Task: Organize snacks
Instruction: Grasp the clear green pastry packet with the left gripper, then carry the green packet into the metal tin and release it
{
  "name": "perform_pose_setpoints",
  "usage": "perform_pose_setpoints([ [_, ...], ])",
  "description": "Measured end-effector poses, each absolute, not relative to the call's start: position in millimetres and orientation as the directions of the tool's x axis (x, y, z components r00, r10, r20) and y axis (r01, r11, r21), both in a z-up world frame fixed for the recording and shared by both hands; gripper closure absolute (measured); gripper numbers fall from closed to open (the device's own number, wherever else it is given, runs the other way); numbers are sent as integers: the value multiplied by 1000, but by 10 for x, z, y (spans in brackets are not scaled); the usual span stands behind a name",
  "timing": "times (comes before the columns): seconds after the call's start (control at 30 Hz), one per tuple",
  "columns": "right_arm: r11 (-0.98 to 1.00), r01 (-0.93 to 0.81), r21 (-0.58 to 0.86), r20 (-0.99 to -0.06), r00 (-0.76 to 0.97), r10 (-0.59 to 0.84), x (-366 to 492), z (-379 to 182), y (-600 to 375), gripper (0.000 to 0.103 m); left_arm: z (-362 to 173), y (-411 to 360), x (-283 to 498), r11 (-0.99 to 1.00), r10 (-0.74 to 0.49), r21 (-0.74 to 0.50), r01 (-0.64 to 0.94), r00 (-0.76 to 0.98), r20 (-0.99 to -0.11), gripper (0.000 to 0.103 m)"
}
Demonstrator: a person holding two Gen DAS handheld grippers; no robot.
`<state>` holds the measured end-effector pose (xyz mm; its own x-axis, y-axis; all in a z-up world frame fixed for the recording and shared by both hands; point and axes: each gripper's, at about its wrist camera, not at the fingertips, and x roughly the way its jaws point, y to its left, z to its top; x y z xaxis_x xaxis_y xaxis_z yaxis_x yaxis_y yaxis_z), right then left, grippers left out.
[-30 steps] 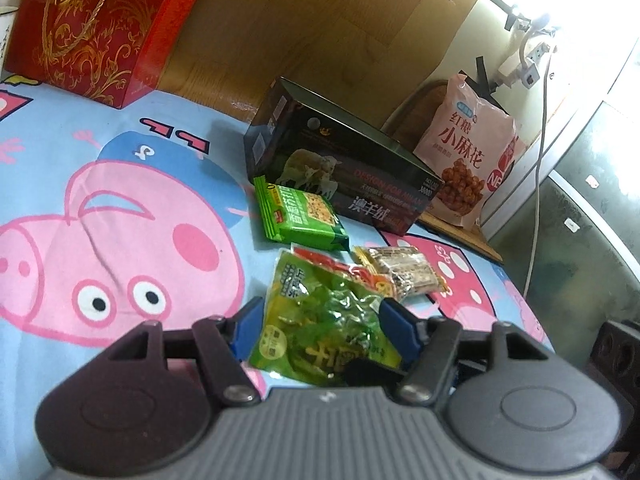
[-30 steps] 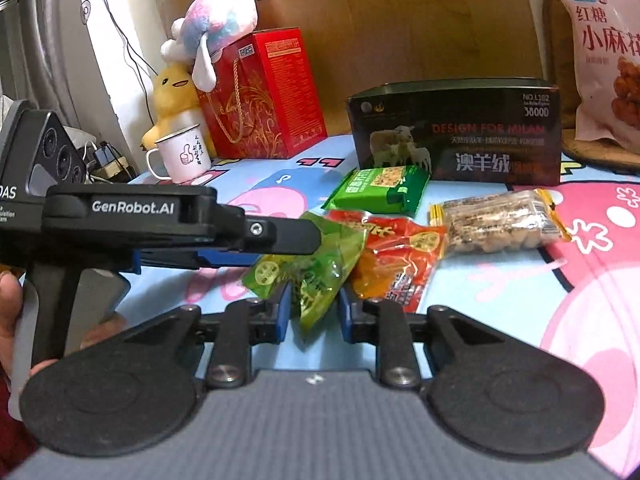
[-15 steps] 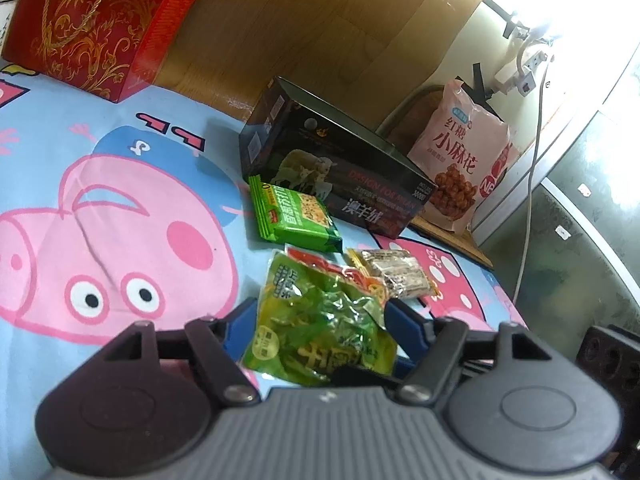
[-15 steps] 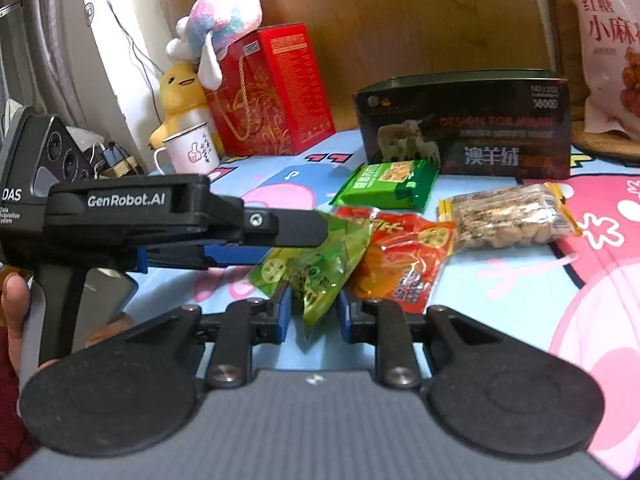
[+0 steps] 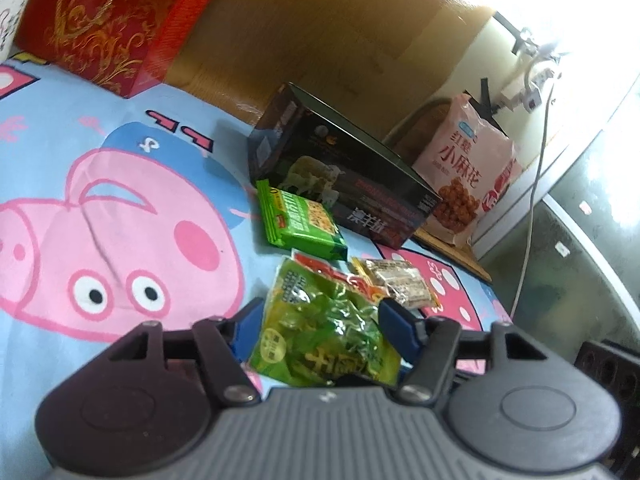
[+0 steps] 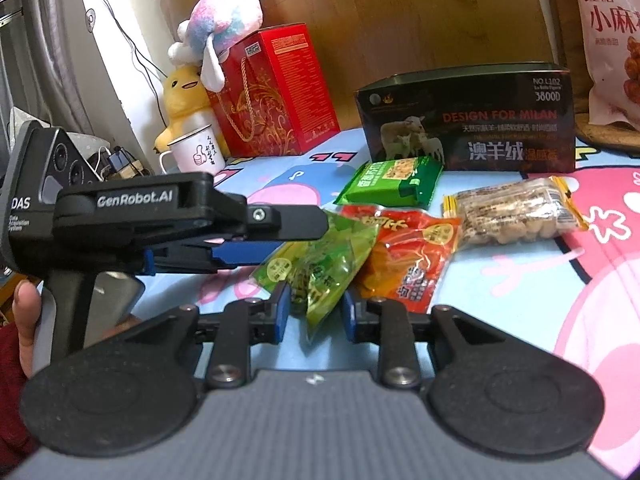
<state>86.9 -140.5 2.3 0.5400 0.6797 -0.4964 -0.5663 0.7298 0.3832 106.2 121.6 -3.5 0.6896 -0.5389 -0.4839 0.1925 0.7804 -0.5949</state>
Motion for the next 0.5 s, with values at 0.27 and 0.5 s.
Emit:
perform_pose_setpoints([
  [0.27, 733, -573, 366, -484, 555, 676, 823, 36, -1415, 78, -17, 1148, 1037, 818, -499, -546, 181, 695, -517, 70],
  [0.5, 712, -580, 396, -388, 597, 702, 681, 119, -1559, 80, 193, 1132, 1028, 780, -558, -580, 233, 677, -479, 73],
])
